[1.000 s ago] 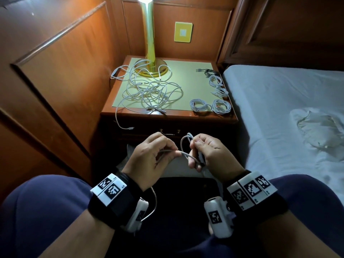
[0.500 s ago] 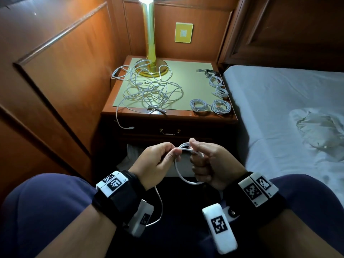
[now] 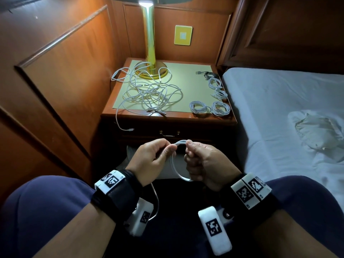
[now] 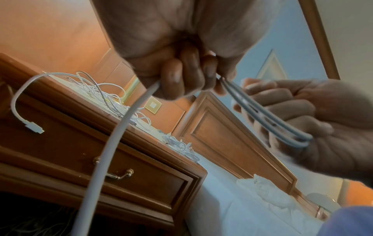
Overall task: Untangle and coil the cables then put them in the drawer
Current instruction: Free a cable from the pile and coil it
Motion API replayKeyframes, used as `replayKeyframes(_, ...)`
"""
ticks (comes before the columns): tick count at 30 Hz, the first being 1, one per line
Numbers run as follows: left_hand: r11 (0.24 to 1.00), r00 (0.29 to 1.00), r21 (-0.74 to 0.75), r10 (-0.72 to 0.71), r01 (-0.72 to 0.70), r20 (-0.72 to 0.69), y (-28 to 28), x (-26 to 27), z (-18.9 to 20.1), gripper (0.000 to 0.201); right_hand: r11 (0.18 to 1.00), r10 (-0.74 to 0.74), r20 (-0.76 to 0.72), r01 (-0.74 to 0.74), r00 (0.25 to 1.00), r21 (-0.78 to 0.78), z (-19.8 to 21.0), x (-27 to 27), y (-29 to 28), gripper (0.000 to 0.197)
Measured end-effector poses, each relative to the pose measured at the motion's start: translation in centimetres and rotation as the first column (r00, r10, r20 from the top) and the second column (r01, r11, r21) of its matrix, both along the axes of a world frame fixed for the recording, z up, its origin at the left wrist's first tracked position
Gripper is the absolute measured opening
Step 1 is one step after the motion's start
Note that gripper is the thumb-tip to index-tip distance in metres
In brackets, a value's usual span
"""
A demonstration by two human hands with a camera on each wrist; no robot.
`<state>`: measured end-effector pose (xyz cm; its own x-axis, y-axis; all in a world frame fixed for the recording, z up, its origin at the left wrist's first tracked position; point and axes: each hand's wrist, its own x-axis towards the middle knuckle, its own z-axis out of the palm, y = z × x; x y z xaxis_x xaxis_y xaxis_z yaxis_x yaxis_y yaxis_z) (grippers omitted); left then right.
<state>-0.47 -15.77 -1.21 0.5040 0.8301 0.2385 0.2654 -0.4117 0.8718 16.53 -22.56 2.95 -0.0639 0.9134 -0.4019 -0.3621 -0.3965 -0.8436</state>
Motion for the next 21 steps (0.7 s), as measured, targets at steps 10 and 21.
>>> replayKeyframes(10, 0.982, 0.987, 0.111, 0.156, -0.15, -0.041, 4.5, -5.0, 1.8, 0.014, 0.954, -0.292, -0.311, 0.3, 0.904, -0.025, 1.6, 1.6, 0.1, 0.047)
replayKeyframes(21, 0.987, 0.962, -0.163, -0.033, -0.011, -0.269, 3.0, -1.5, -1.0, 0.013, 0.78, -0.525, -0.451, 0.62, 0.722, 0.085, 3.8, 7.7, -0.2, 0.043)
